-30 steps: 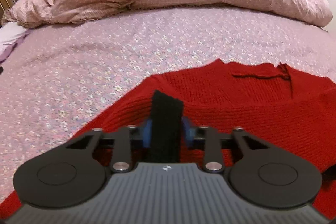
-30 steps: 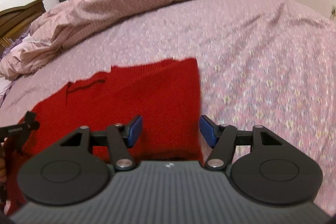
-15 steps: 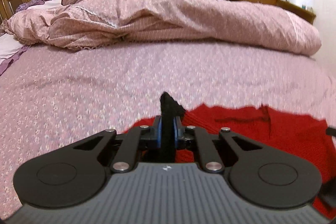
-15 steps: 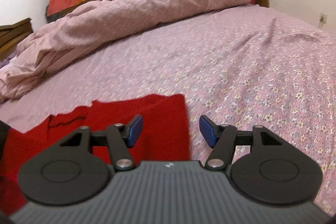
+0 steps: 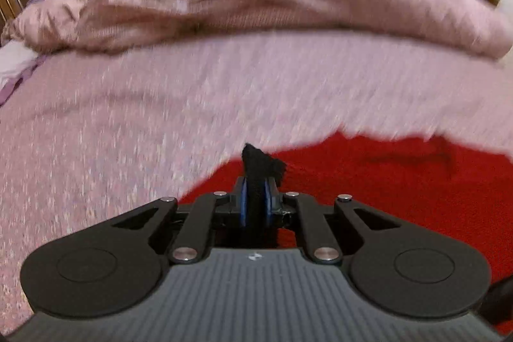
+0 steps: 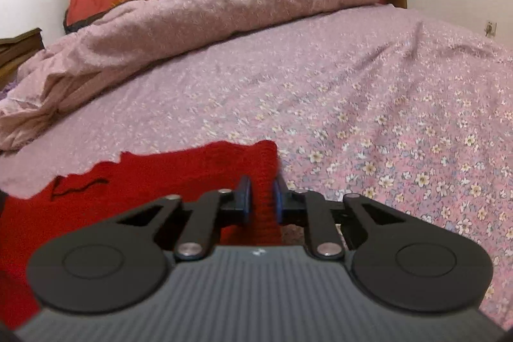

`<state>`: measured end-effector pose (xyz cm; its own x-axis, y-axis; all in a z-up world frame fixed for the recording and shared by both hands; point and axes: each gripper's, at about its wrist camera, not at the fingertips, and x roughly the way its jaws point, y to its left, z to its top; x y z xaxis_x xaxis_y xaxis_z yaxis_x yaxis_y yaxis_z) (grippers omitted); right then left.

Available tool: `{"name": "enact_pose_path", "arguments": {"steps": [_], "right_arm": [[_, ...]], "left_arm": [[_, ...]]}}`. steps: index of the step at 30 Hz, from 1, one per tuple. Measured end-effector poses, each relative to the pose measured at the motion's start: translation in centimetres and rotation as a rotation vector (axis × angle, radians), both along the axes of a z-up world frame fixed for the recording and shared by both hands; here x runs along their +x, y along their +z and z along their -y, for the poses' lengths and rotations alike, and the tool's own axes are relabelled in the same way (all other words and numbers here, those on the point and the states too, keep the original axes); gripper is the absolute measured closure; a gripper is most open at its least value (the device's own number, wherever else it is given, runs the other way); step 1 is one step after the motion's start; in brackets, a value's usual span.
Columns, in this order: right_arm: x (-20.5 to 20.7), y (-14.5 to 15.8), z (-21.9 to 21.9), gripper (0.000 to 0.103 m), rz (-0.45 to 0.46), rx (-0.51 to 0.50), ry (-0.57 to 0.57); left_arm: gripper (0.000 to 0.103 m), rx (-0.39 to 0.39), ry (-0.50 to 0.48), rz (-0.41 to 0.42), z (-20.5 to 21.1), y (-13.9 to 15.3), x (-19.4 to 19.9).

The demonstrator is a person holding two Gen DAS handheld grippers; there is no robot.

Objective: Fold small clothes

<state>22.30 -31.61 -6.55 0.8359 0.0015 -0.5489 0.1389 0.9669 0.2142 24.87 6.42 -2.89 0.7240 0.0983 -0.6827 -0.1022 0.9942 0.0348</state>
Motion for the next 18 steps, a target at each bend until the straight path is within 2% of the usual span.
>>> {"name": "enact_pose_path", "arguments": {"steps": [2,5,9,12,14,18], "right_arm": [[0.1,-0.3,-0.4,0.084,0.006,-0.041,0.007],[0.1,-0.3,-0.8,0.080,0.004,-0.079,0.008],[-0.2,0.6,-0.3,0.075,-0.025,-0.039,-0.013],[-1.4,1.9,0.0,0.075,-0.022,0.003,-0.022],[-2.6,2.8,0.0,0.074,-0.012,0.022,-0.012],[-4.7,3.9,-0.6,0.074,-0.008,0.055,0.026]], "left_arm": [[0.086,0.040,-0.006,-0.012,0.1,-1.1,0.3],[0.084,0.095,-0.013,-0.007,0.6,-1.3,0.2],[0.081,0.064,-0.011,-0.001,0.2,-0.2,-0.5],[0.071,0.048,0.006,0.003,-0.5,0.8,-1.7],[0.053,0.053,0.015,0.009,-0.9,1.5,-2.9],[0.048,0.048,0.045,-0.006,-2.2,2.5,-5.3]]}}
